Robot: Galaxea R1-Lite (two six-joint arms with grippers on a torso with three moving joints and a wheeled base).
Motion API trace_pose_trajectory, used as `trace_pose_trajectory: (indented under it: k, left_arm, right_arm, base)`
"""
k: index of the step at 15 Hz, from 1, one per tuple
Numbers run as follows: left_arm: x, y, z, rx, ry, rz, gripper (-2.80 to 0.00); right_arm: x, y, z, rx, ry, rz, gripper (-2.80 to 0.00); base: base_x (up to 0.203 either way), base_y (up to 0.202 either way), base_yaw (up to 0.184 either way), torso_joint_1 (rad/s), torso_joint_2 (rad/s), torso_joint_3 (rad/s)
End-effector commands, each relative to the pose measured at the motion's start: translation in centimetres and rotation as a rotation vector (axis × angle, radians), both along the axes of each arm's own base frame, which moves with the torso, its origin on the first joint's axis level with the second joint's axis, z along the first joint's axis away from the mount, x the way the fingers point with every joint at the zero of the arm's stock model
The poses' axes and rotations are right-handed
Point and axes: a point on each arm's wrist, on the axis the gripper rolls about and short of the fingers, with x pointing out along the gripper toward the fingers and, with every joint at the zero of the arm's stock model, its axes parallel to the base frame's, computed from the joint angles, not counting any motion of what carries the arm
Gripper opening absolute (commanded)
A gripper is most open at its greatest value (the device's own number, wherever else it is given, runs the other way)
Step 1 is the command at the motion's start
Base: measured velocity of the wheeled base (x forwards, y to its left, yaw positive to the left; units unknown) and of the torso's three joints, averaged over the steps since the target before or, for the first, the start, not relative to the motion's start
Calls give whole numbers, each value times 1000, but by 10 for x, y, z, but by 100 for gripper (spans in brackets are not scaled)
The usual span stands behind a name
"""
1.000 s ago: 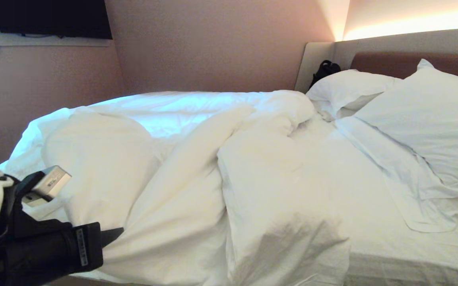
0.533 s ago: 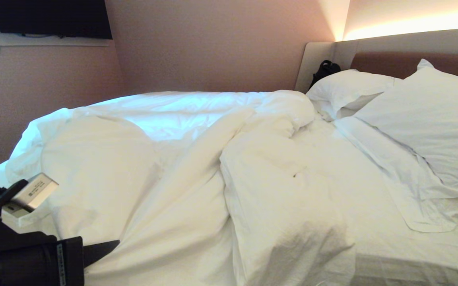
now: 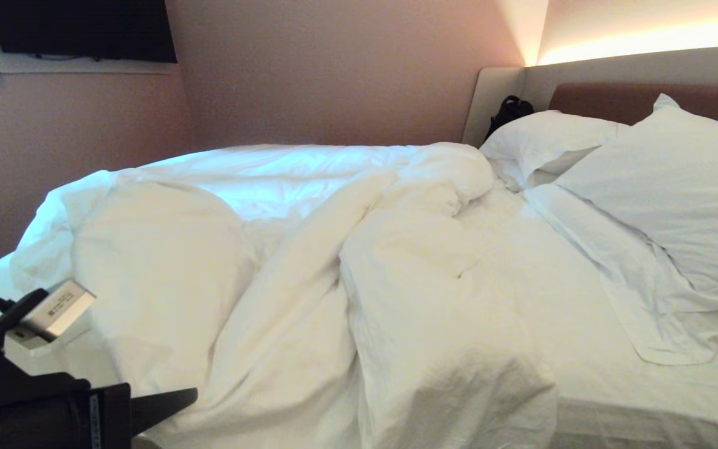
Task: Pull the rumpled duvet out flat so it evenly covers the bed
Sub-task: Flatten the corners of the folded blanket
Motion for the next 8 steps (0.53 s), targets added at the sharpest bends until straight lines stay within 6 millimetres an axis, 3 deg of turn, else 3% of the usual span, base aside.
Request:
trace_pose_trajectory:
  k: [1,4,6,8]
  left_arm:
    - [4,-2,-2,7,14,11,0]
    - [17,-6,-8,34,60,23,0]
    - [23,-6,5,12,20,43,0]
    - [17,-3,22,-20,-49,38,0]
  right_arm:
    - [0,0,0,0,-1,1,-280]
    - [0,0,0,0,-1,1,-280]
    - [0,0,0,0,-1,1,-280]
    - [0,0,0,0,0,1,-280]
  base:
    - [0,0,0,0,0,0]
    - [0,0,0,0,0,0]
    - [0,0,0,0,0,0]
    - [0,0,0,0,0,0]
